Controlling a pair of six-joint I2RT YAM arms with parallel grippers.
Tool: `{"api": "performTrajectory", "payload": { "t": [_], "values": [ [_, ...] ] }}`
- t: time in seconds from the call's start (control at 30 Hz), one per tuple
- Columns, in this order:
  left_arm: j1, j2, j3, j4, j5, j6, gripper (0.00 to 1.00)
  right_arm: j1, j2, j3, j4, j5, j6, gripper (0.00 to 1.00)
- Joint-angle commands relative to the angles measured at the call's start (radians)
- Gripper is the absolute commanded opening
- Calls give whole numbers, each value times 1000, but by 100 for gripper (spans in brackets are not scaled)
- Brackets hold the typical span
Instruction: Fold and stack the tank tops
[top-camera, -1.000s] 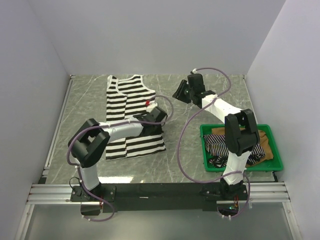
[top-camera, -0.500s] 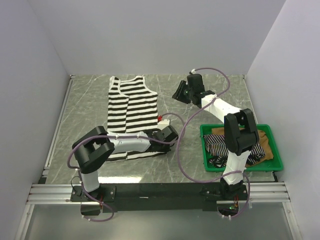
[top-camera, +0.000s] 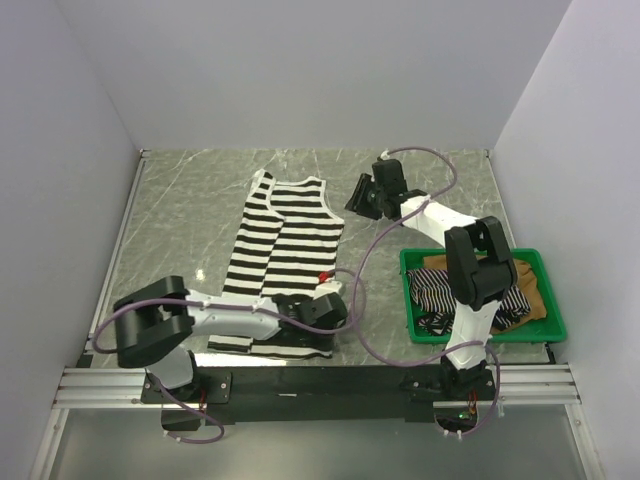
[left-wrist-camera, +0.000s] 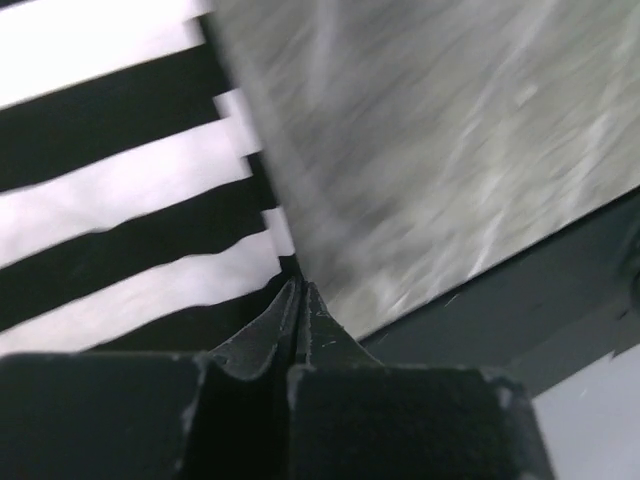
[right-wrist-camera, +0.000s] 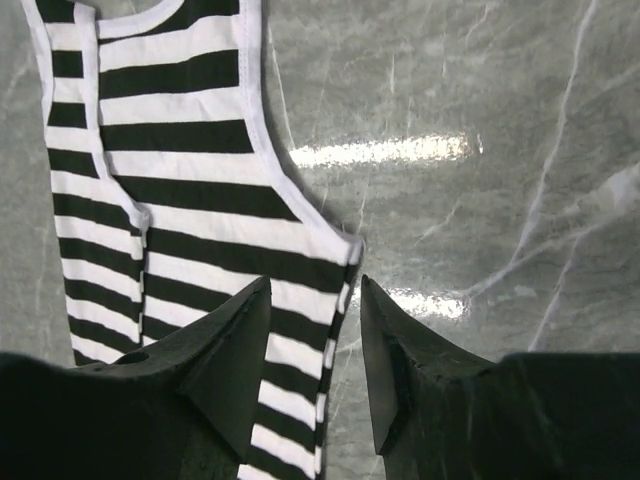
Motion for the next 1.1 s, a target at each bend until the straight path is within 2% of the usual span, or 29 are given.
{"api": "performTrajectory", "payload": {
  "t": [0.0,0.2,0.5,0.83,0.97,1.07],
  "values": [
    [1,-86,-68,-62,54,-47,3,28,19,-2,16,25,-12,49],
    [2,-178,-71,-124,-14,-92,23,78,84,64,-80,116,11,53],
    [4,-189,-51,-129,-11,-85,30,90,125,50,-97,193,45,51],
    [4,-229,-29,-124,32,-67,42,91,174,75,-56,196,59,44],
    [4,-258,-25,-63,73,-38,51,91,187,92,-61,199,59,37],
    [5,-264,-14,-76,64,-33,53,91,190,93,-62,202,59,29]
  ]
}}
